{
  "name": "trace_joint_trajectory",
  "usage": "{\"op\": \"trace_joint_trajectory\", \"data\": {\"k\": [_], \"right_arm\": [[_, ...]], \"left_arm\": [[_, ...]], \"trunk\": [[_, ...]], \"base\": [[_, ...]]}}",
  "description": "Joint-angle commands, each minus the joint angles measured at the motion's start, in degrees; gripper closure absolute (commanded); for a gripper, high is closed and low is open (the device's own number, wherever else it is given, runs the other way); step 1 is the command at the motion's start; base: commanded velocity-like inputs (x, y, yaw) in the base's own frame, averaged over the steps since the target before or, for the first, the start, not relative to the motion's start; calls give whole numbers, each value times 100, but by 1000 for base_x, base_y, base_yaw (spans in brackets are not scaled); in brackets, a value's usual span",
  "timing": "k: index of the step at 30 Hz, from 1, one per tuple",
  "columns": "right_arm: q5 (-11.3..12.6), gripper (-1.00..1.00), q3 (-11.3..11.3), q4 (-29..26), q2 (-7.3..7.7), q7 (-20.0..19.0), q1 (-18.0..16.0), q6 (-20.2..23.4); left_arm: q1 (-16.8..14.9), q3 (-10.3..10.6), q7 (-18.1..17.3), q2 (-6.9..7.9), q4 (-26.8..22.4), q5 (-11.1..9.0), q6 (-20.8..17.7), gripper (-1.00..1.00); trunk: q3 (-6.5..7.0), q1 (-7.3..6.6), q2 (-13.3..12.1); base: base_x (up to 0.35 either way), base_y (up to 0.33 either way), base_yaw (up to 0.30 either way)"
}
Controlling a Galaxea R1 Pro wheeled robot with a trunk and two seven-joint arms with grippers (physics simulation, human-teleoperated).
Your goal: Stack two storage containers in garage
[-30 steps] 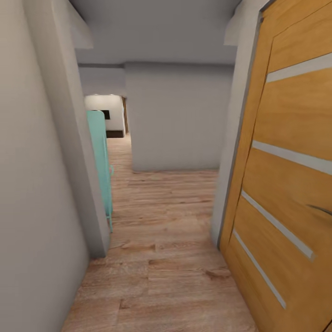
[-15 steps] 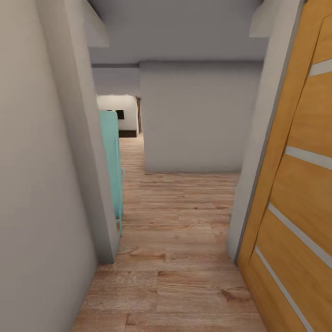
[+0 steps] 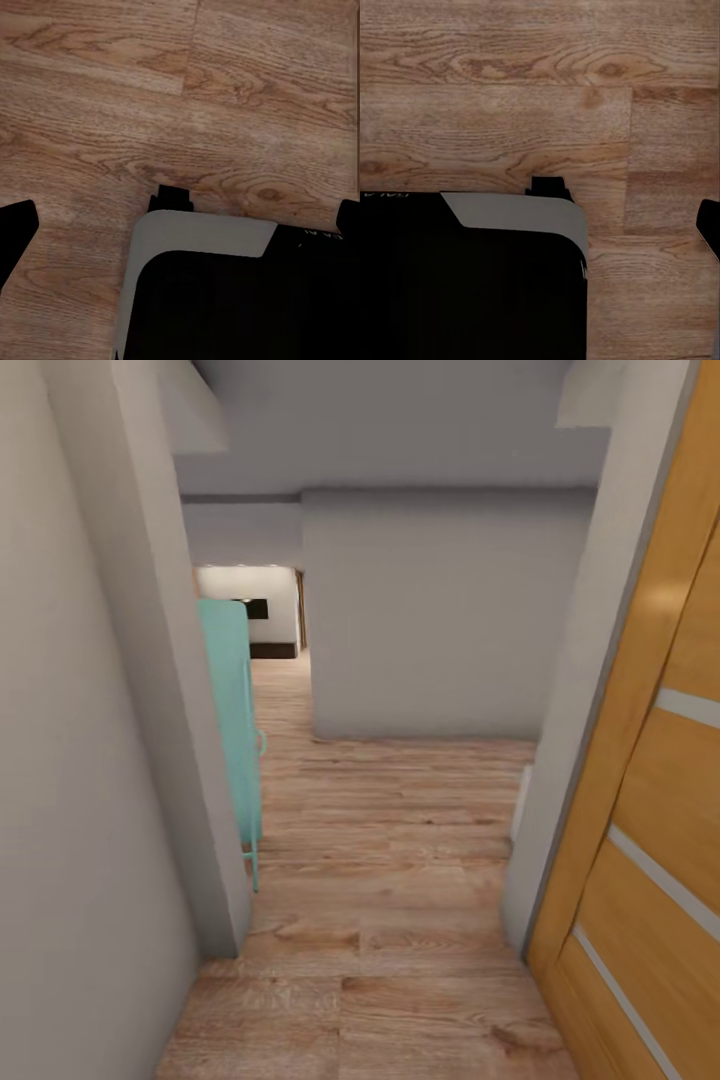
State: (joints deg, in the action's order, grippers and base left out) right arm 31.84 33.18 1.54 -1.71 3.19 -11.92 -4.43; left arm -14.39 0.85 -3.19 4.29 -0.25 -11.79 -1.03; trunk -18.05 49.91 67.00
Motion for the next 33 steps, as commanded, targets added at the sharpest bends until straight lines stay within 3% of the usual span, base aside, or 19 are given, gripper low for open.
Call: {"op": "trace_joint_trajectory", "data": {"k": [1,8,13,21,33], "right_arm": [[49,-100,48,19,-5,2,-5,-37],[50,-100,48,17,-2,-31,-5,-49],[40,-100,41,18,82,-67,-6,-50],[54,-100,46,21,109,-465,-4,-244],[72,-100,40,21,149,-489,-4,-281]], "left_arm": [[-3,11,-24,-1,0,-52,-11,-100],[-3,11,-24,-7,4,-46,-12,-100],[-3,11,-24,-14,6,-43,-12,-100],[-3,11,-25,-58,10,-50,-12,-100],[-3,9,-24,-60,11,-51,-12,-100]], "trunk": [[-7,3,4],[-7,3,4],[-7,3,4],[-7,3,4],[-7,3,4]], "base": [[321,0,0],[321,0,0],[321,0,0],[321,0,0],[321,0,-3]]}}
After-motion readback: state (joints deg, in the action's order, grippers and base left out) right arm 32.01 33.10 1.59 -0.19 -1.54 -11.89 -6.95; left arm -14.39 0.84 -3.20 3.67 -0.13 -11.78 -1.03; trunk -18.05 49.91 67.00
